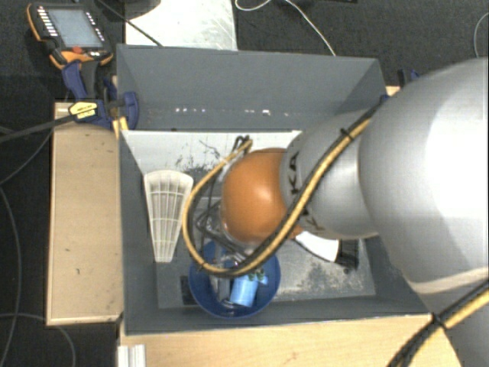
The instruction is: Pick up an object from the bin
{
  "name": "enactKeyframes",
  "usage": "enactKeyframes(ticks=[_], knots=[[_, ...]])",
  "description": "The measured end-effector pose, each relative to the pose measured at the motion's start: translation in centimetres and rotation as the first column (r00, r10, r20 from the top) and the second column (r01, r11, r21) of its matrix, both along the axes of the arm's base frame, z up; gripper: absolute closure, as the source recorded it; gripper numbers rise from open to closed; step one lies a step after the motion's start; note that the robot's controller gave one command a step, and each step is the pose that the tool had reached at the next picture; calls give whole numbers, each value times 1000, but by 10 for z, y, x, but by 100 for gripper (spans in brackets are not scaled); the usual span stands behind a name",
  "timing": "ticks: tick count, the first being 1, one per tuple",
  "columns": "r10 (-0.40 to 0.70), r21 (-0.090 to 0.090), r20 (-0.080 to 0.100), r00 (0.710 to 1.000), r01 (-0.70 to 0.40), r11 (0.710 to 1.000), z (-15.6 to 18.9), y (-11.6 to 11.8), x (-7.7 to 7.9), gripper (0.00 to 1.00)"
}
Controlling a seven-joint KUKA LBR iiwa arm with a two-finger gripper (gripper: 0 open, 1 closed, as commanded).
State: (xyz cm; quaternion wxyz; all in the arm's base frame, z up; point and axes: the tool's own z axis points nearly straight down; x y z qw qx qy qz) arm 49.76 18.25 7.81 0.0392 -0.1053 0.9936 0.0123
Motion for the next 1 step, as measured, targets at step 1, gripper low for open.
enactKeyframes(ticks=[1], knots=[[76, -4, -36, 996, -76, 997, 6, -3, 14, 100]])
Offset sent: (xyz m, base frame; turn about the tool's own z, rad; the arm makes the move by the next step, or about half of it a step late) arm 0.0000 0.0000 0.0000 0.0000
